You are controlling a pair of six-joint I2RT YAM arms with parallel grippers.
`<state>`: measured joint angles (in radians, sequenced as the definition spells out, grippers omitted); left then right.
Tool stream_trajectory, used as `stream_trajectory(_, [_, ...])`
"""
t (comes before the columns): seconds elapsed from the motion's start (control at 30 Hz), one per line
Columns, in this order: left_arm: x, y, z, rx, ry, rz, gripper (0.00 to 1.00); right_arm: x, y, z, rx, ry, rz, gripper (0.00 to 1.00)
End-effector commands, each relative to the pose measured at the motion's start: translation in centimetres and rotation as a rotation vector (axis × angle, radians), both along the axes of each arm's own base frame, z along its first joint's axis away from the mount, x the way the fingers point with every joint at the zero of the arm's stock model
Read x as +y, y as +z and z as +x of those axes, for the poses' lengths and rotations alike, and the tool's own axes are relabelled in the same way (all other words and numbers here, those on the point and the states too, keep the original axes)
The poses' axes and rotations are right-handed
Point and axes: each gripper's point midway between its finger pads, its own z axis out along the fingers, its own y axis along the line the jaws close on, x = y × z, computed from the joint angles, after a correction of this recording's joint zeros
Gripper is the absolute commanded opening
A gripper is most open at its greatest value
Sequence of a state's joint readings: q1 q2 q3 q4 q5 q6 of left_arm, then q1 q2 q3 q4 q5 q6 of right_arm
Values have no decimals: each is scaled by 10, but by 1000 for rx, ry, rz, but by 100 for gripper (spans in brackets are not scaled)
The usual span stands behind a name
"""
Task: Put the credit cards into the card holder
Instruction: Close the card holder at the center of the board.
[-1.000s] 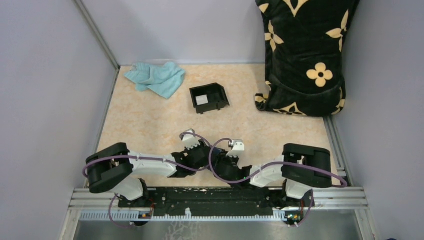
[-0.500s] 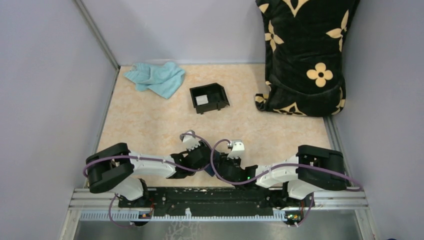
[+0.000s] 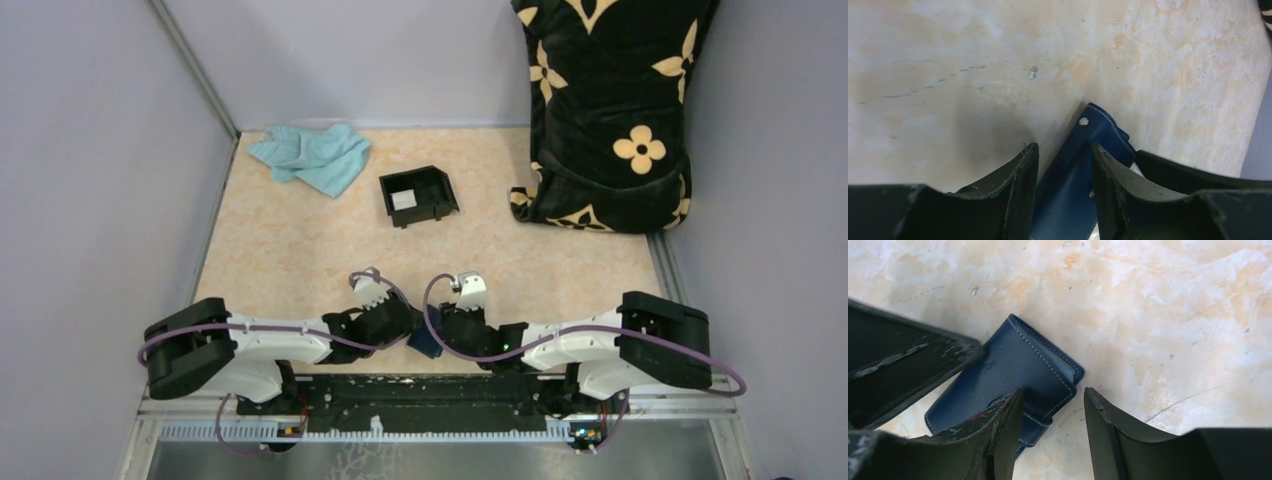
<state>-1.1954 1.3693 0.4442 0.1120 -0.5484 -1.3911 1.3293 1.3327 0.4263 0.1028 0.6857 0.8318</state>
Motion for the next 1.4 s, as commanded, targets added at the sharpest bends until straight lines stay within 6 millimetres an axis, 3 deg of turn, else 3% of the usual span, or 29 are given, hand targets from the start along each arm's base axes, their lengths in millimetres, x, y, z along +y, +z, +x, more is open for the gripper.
stream_trajectory(0.0, [38,-15,-11,3,-28,136,51,5,19,13,-38,40,4,48])
stream_trajectory(0.23, [37,0,-20,-48,-131,84,49,13,36,22,-67,60,7,46])
stream_trajectory(0.63, [18,-4,-50,-65,-273,98,45,19,59,20,-76,96,36,27])
stream_trajectory(0.77, [17,-8,-53,-60,-277,114,42,22,58,16,-58,115,45,10])
stream_trajectory(0.9, [20,-16,-54,-39,-267,135,41,25,53,12,-32,131,50,3])
stream_trajectory(1.37, [24,-33,-56,2,-244,170,40,34,32,-9,27,165,36,0])
